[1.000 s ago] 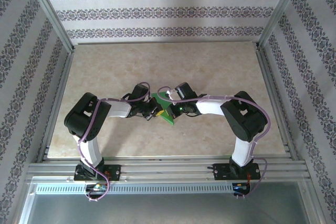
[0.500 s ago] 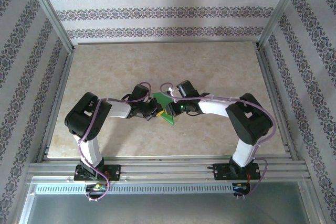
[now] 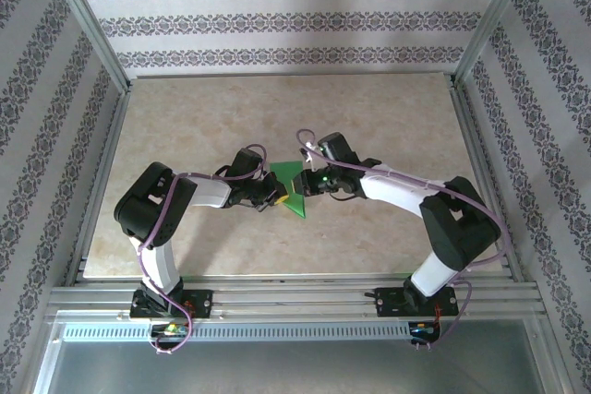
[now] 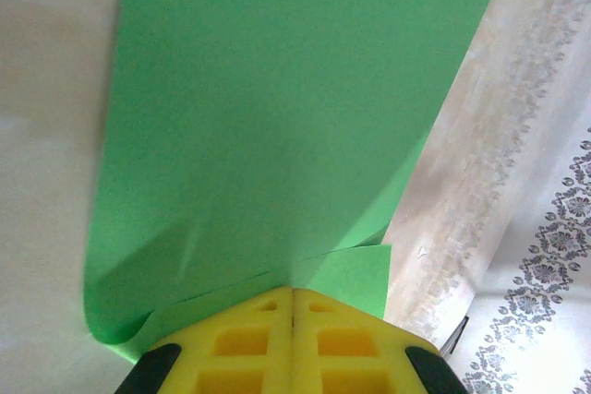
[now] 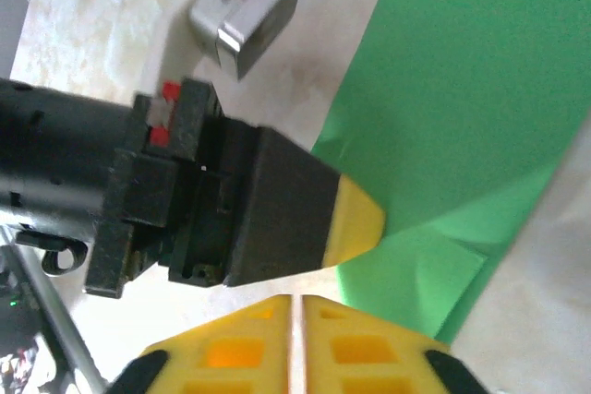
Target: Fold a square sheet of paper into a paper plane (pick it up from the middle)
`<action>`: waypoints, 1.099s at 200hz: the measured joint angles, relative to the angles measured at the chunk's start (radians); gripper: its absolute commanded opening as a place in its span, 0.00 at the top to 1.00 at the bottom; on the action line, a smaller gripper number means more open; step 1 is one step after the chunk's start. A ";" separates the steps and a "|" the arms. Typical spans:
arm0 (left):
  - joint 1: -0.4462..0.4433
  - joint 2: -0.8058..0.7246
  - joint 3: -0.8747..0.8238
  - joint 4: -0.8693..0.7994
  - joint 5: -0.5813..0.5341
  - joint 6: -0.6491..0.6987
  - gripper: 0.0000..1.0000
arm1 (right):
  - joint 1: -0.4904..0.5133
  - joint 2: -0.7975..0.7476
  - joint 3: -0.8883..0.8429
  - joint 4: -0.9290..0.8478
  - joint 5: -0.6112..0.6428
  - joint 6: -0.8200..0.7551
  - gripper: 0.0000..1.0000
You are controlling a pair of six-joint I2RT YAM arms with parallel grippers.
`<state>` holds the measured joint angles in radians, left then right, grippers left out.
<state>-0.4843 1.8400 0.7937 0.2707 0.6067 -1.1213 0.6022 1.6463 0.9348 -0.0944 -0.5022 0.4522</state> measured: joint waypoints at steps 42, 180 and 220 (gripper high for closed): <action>0.000 0.000 0.000 0.000 0.002 0.003 1.00 | 0.029 0.095 0.014 -0.023 -0.040 0.048 0.91; 0.000 -0.001 -0.002 0.004 0.002 0.003 1.00 | 0.050 0.182 0.035 -0.069 -0.057 0.047 0.91; 0.000 -0.001 -0.002 0.004 0.002 0.003 1.00 | 0.050 0.200 0.035 -0.082 -0.055 0.046 0.91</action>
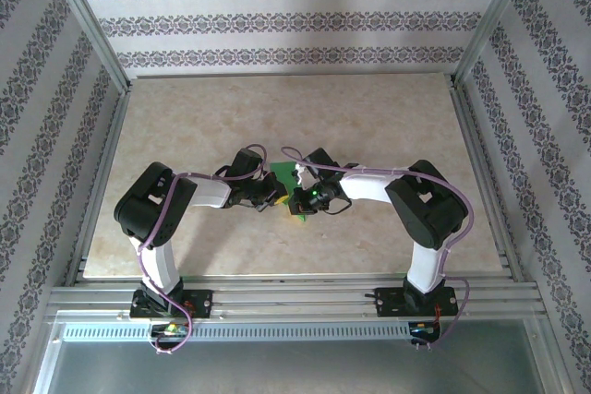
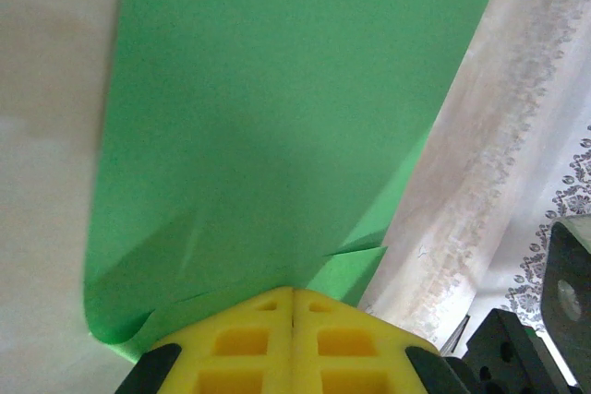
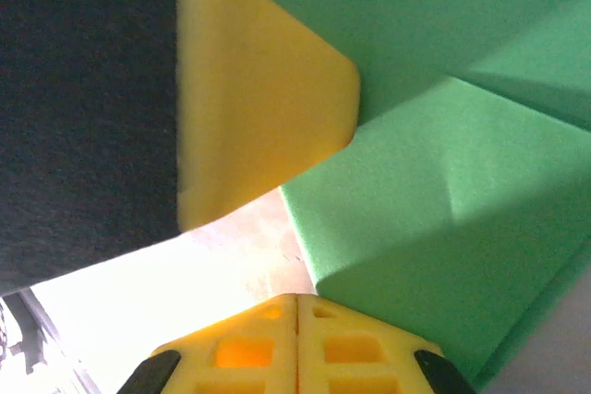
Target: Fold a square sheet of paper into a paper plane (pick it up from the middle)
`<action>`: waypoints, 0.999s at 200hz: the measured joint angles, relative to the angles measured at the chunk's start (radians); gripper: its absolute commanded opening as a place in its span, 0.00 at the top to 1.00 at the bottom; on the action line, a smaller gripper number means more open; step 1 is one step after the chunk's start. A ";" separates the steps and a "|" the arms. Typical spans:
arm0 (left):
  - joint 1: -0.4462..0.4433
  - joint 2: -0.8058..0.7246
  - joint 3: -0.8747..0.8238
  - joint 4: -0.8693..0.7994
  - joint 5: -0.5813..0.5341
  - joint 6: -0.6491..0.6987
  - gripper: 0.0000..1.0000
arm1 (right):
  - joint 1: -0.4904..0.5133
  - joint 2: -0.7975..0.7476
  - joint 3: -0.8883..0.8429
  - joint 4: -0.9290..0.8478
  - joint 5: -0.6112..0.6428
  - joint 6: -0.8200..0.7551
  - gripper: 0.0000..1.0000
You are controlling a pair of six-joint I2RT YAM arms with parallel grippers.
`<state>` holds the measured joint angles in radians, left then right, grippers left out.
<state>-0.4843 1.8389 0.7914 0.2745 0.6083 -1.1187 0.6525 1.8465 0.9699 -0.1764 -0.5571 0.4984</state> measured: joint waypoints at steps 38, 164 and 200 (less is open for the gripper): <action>0.000 -0.001 0.000 0.000 0.000 0.000 1.00 | 0.000 0.001 0.000 0.000 -0.001 0.000 0.91; 0.000 -0.002 0.000 -0.001 -0.003 0.000 1.00 | 0.000 -0.102 -0.146 0.047 -0.002 -0.009 0.92; 0.000 -0.002 0.000 -0.001 -0.002 0.000 1.00 | 0.000 -0.203 -0.182 -0.012 -0.002 -0.039 0.92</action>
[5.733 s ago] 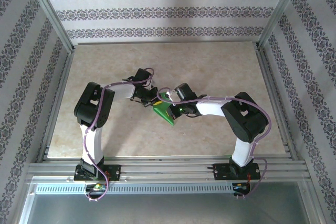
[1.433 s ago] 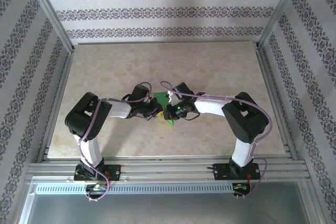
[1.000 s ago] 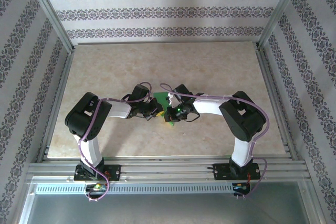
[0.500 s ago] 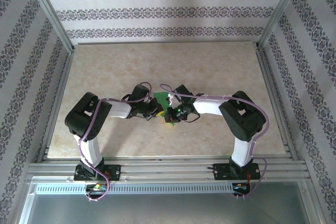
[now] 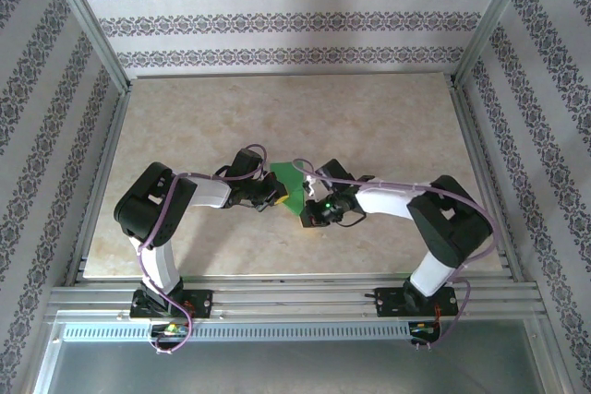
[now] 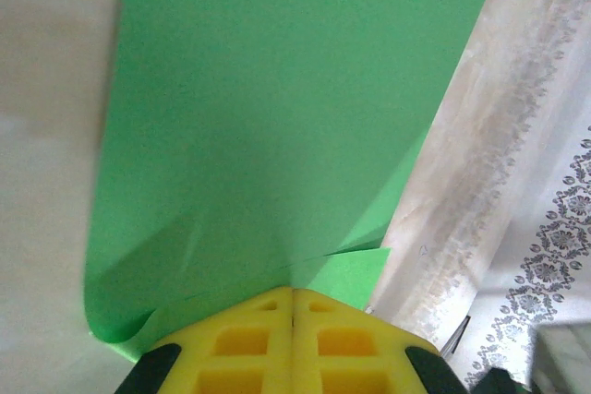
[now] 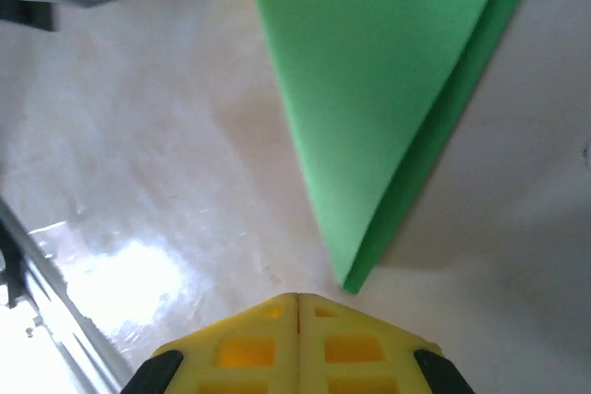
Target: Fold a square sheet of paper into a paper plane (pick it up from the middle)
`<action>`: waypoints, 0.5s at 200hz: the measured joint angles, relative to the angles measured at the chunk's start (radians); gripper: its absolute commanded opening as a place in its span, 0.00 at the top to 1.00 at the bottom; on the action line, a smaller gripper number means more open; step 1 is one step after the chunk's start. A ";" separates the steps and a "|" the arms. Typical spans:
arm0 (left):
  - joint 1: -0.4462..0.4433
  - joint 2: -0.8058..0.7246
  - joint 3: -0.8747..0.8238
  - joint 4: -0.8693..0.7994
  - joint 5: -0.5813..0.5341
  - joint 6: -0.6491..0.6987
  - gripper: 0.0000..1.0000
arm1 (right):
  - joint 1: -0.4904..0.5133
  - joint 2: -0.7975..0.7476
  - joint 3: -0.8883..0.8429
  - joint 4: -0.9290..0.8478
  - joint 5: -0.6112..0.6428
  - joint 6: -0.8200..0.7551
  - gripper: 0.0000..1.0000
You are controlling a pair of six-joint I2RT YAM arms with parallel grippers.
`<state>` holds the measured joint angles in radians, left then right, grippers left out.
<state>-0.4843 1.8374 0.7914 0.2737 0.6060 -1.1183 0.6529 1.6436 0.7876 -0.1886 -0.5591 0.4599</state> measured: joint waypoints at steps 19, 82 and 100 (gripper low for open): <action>0.000 0.000 0.000 0.000 0.000 0.000 1.00 | 0.000 -0.057 0.015 0.004 0.001 -0.013 0.92; 0.000 0.000 0.000 0.000 0.003 0.001 1.00 | 0.000 0.104 0.111 0.032 0.056 -0.022 0.93; 0.000 0.000 0.000 0.000 0.003 0.005 1.00 | 0.000 0.127 0.115 0.032 0.065 -0.022 0.94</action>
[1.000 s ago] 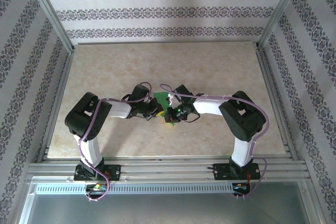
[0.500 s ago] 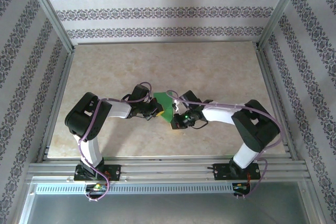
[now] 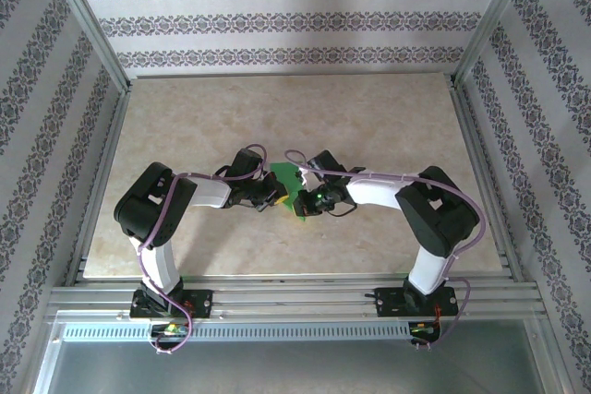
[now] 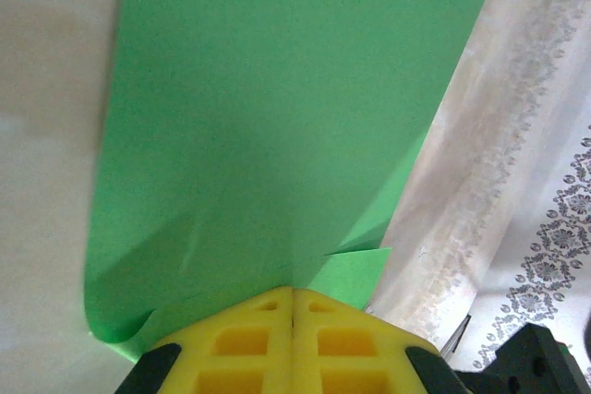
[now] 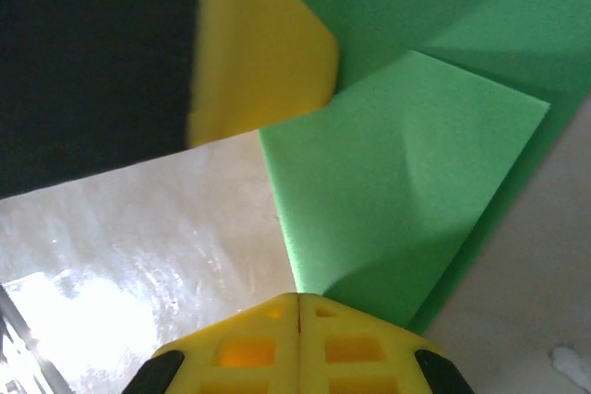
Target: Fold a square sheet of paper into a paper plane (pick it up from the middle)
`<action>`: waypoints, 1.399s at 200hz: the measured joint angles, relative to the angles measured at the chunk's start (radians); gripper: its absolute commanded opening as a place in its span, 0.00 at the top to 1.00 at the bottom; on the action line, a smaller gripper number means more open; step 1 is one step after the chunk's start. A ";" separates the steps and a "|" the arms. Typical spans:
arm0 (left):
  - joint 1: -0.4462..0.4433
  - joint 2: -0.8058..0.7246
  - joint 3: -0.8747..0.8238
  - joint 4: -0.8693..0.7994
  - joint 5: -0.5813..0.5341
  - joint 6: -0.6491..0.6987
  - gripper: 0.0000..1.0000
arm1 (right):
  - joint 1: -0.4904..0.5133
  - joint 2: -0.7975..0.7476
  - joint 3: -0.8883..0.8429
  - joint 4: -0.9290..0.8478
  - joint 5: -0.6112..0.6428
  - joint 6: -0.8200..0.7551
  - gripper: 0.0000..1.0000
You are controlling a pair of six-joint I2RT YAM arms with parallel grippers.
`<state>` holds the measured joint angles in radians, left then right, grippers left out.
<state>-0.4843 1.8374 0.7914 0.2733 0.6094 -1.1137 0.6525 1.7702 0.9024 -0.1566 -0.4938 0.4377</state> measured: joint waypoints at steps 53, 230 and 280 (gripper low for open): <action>0.000 0.000 0.014 -0.028 0.011 0.051 0.93 | 0.000 0.018 0.000 0.003 0.014 -0.026 0.94; -0.047 -0.031 -0.013 -0.051 -0.001 0.082 0.96 | 0.000 0.037 0.006 0.031 -0.002 -0.025 0.94; 0.002 -0.031 -0.012 -0.070 0.018 0.130 0.96 | 0.000 0.037 0.006 0.037 -0.001 -0.026 0.94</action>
<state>-0.4820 1.8069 0.7792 0.2031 0.6270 -0.9833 0.6521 1.8076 0.9081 -0.1196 -0.4950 0.4122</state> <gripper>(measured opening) 0.064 0.065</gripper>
